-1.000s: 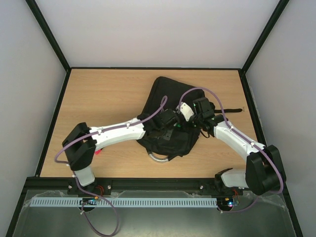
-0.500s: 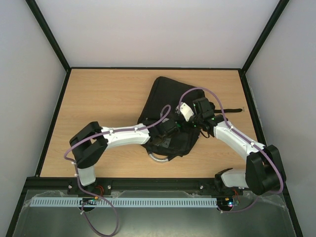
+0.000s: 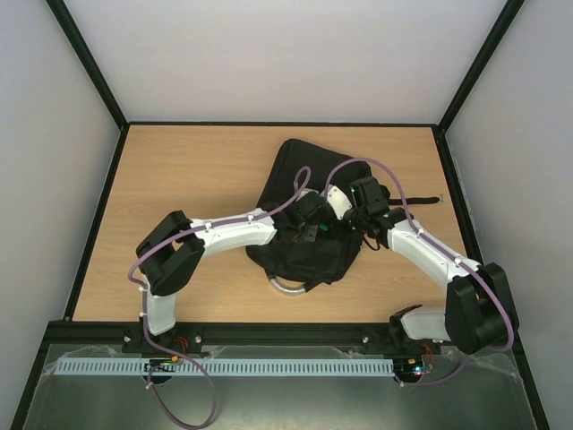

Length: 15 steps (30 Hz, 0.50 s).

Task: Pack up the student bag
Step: Place the stationery in the student bag.

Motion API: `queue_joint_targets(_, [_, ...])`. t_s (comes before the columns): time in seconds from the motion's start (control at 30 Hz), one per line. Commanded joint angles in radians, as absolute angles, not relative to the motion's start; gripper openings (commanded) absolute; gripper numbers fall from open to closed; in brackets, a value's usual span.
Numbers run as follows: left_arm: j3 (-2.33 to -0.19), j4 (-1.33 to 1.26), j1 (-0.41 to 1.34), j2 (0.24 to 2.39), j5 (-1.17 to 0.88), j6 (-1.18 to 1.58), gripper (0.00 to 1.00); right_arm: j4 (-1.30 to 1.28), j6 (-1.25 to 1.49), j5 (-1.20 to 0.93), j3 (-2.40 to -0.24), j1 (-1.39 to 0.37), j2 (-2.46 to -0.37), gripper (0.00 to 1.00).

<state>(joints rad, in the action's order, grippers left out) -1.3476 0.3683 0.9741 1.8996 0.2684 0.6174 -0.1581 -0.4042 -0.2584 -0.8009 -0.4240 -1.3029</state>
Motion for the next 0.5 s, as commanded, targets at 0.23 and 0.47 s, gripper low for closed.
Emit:
queue_joint_targets(0.23, [-1.391,0.227,0.938,1.951,0.238,0.588,0.02,-0.193,-0.412,-0.284,-0.793,-0.430,-1.297,0.01])
queue_joint_targets(0.47, [-1.282,0.276,0.954,1.802,0.243,0.605,0.02,-0.195,-0.414,-0.289,-0.796,-0.430,-1.303,0.01])
